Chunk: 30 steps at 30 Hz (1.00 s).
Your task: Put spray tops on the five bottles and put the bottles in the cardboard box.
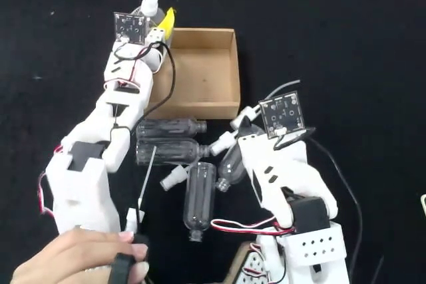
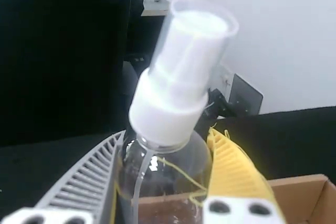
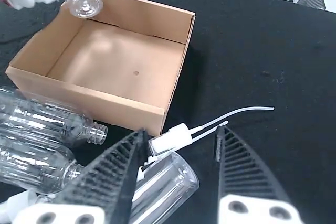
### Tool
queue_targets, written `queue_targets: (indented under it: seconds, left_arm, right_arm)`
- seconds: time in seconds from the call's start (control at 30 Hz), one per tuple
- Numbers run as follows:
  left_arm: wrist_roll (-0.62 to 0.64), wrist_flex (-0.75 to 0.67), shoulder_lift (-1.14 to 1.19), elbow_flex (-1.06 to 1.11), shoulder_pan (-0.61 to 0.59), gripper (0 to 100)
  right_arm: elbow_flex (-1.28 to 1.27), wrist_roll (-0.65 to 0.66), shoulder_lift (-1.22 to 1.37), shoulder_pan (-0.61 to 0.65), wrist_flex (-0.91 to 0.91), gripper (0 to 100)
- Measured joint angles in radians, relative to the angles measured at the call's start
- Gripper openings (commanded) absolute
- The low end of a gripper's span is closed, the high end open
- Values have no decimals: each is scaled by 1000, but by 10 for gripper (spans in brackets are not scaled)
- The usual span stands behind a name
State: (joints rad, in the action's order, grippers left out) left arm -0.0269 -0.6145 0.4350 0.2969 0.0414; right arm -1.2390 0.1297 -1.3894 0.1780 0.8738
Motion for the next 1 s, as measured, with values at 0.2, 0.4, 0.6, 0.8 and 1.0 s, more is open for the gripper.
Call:
queue_targets:
  seconds: [0.2, 0.4, 0.6, 0.8, 1.0]
  left_arm:
    - [0, 0, 95, -71, -2, 29]
    - [-2, 0, 109, -78, -2, 29]
    - [-2, 0, 109, -78, -2, 29]
    - [0, 0, 176, -89, -3, 30]
    - [2, -9, 195, -107, -6, 30]
  right_arm:
    - [0, 0, 0, 0, 0, 201]
    - [0, 0, 0, 0, 0, 201]
    - [0, 0, 0, 0, 0, 201]
    - [0, 0, 0, 0, 0, 201]
    - [0, 0, 0, 0, 0, 201]
